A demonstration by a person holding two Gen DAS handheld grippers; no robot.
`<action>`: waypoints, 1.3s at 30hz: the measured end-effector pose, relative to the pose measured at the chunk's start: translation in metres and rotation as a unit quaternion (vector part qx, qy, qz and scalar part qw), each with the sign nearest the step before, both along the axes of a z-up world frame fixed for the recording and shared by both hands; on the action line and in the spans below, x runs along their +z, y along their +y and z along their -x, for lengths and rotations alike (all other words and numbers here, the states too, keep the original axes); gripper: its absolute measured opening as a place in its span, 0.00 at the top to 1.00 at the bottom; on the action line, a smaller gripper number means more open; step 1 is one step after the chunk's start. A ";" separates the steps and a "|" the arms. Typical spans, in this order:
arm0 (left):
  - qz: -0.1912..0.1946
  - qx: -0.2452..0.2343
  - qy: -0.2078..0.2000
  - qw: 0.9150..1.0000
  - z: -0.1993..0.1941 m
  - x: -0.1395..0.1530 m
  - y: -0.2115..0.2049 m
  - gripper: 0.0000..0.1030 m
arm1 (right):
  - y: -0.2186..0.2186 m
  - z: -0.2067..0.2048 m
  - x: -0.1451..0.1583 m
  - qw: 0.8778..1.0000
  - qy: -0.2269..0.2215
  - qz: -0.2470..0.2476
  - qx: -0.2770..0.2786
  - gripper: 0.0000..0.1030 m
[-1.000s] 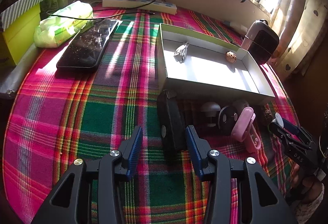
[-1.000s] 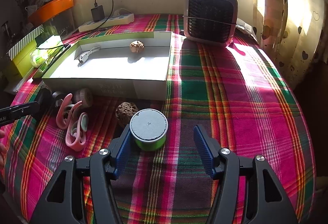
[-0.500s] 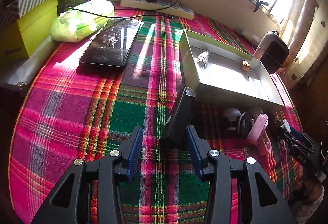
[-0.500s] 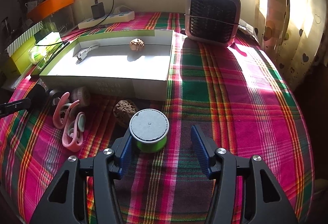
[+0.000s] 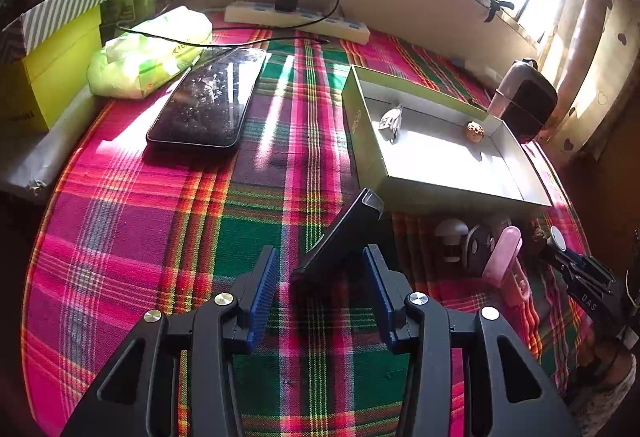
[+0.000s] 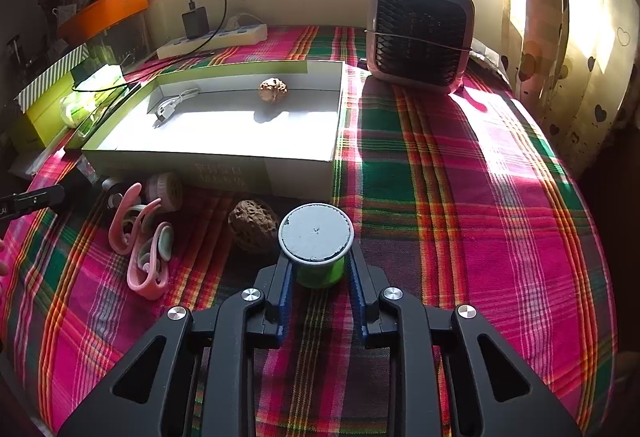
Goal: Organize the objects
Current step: 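Close the left gripper on the black rectangular device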
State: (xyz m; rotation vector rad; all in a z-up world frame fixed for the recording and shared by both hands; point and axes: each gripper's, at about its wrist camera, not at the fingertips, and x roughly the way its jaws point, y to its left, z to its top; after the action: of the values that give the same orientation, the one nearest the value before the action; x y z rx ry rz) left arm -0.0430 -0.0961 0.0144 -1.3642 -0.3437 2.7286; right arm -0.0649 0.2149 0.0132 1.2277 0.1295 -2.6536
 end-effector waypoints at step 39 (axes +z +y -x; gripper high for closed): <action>0.058 -0.030 0.003 0.998 0.025 -0.006 0.017 0.76 | 0.000 0.002 0.001 1.000 0.001 -0.002 0.003 0.82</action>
State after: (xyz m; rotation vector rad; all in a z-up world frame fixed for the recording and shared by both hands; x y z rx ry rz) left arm -0.0677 -0.0792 0.0082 -1.3699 -0.1439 2.7418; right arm -0.0668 0.2148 0.0139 1.2231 0.1372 -2.6514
